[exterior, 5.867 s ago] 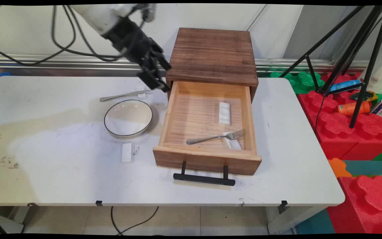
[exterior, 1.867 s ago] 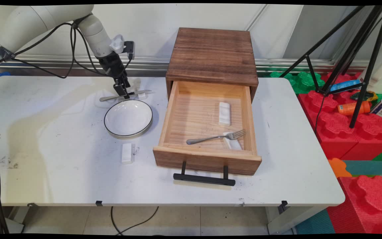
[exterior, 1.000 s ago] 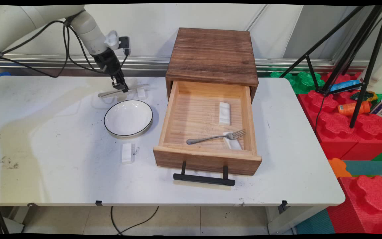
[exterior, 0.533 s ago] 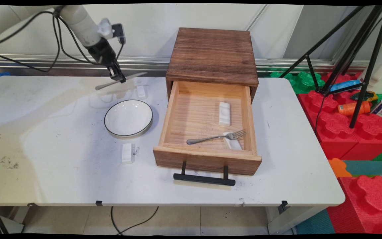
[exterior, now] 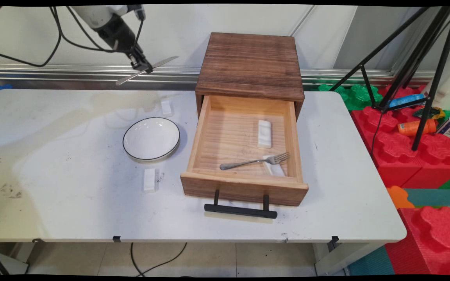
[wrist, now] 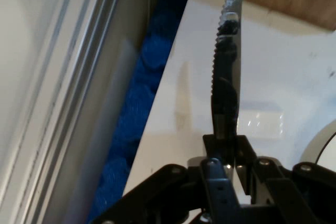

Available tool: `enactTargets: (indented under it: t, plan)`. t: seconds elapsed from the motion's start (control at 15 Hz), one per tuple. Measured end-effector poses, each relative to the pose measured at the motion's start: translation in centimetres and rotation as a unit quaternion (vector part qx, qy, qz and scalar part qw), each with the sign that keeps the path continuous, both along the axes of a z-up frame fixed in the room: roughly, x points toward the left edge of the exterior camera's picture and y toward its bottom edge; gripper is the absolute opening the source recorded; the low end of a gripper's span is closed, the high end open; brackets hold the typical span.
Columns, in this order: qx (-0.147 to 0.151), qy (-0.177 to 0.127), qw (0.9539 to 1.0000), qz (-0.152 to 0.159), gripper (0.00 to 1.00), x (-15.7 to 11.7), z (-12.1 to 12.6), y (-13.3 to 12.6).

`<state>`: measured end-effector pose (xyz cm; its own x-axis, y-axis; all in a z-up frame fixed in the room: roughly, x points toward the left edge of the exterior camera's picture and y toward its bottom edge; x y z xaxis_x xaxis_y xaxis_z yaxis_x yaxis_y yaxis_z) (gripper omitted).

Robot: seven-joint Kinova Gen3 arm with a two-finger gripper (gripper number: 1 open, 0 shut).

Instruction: Place the picked object into the drawer

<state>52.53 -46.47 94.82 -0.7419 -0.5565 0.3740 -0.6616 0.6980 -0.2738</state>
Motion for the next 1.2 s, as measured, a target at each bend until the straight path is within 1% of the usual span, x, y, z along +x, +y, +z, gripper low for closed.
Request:
enactTargets:
  t: [0.27, 0.53, 0.8, 0.93, 1.2]
  plan:
    - [-0.026, 0.012, 0.9990, -0.034, 0.00, -4.0, 3.1, 1.4]
    - [-0.035, 0.025, 0.9967, -0.069, 0.00, -7.5, 4.7, 2.4]
    - [-0.042, 0.039, 0.9915, -0.117, 0.00, -12.1, 6.0, 3.4]
    - [-0.042, 0.044, 0.9893, -0.133, 0.00, -13.9, 6.2, 3.7]
    - [-0.039, 0.058, 0.9835, -0.167, 0.00, -18.6, 6.2, 3.7]
